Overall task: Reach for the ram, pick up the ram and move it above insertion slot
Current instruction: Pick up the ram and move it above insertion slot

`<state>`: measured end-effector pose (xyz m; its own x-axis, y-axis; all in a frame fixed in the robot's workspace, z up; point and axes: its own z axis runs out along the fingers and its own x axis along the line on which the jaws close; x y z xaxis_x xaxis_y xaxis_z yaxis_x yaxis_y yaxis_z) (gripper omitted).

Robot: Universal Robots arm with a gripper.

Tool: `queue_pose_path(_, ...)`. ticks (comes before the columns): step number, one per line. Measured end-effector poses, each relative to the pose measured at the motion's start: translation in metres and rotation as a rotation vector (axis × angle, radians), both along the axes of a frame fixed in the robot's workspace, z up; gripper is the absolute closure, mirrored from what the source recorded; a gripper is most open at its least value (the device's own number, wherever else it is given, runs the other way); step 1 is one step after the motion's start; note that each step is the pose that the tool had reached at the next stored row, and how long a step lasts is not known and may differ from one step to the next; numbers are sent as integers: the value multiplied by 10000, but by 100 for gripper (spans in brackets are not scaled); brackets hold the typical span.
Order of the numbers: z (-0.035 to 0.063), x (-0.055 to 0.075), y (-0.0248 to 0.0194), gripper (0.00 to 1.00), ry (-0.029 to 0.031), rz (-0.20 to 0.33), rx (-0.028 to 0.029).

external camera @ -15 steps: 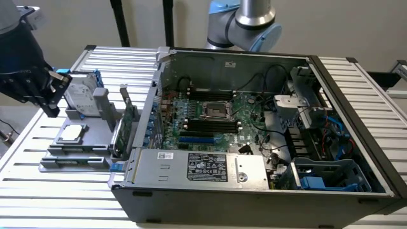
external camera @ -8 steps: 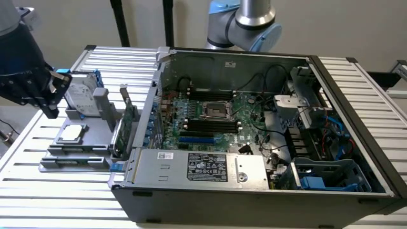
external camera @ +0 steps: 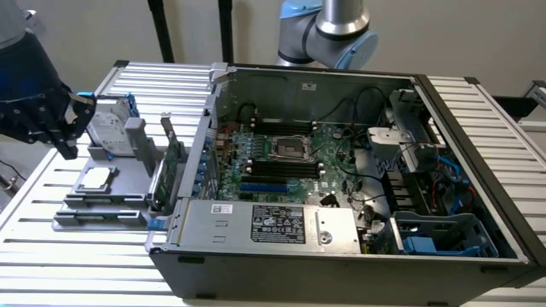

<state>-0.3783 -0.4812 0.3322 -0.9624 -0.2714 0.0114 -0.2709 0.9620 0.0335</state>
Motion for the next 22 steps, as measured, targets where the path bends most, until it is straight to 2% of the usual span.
queue_pose_path(22, -9, 0, 0, 89, 0, 4011, 0)
